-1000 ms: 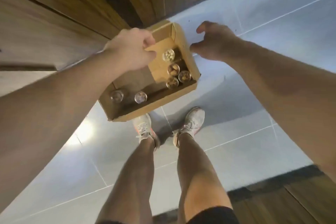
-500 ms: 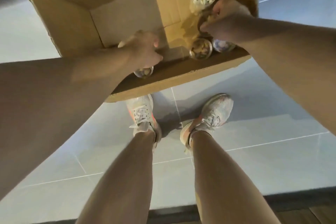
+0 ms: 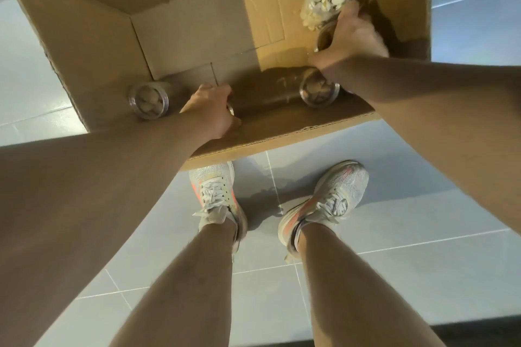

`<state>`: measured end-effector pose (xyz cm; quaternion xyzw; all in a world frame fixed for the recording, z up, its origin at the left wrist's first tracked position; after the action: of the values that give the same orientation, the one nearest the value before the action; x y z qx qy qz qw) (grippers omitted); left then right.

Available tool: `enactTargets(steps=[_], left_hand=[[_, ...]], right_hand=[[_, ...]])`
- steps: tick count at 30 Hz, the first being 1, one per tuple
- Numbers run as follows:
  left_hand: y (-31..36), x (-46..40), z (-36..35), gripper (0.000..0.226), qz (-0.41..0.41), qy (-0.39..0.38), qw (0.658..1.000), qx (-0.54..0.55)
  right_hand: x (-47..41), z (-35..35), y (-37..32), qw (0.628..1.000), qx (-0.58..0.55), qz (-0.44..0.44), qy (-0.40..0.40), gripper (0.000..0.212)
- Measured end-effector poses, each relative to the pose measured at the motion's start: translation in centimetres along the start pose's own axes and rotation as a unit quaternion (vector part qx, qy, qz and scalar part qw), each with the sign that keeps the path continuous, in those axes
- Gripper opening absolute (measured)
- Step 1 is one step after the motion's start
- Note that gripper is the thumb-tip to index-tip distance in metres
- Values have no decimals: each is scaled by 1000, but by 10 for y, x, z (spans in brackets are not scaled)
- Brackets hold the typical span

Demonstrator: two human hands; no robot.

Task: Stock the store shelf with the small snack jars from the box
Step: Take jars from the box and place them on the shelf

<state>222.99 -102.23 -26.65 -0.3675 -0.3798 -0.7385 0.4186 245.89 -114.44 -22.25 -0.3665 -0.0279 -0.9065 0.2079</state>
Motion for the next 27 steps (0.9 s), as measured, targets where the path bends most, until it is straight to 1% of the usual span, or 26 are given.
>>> enactTargets(steps=[3, 5, 8, 11, 14, 17, 21, 24, 27], left_hand=[[12, 14, 21, 72, -25, 1, 1000, 4], [27, 27, 41, 71, -51, 3, 999, -9], [57, 53, 78, 67, -83, 7, 996, -21], [95, 86, 121, 62, -117, 30, 992, -47], [141, 128, 166, 47, -164, 62, 982, -69], [193, 176, 206, 40, -206, 88, 969, -101], [260, 240, 252, 32, -254, 87, 957, -112], [308, 294, 283, 30, -302, 80, 943, -111], [351, 352, 306, 36, -328, 87, 934, -112]], right_hand=[[9, 15, 2, 1000, 19, 6, -4, 81], [25, 27, -3, 999, 34, 27, -10, 78], [52, 57, -10, 995, 56, 82, 18, 67], [80, 96, -14, 992, 59, 110, 23, 58], [110, 150, -13, 991, 45, 117, 46, 58], [144, 212, -11, 990, 37, 116, 67, 60], [190, 297, -5, 988, 43, 107, 102, 62], [225, 359, 9, 987, 31, 86, 135, 60], [263, 415, 27, 988, 29, 62, 138, 57]])
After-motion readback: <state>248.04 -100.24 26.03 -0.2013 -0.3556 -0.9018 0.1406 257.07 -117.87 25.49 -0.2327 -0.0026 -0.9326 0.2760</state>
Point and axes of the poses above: each hand's wrist, its own x-axis away from the middle knuckle, its own z-axis out of the back of the hand, y = z × x, the point moved 8 cm from there along -x, towards the middle knuckle, and after that the axes turned 10 degrees about x, right-handed, at the moved point
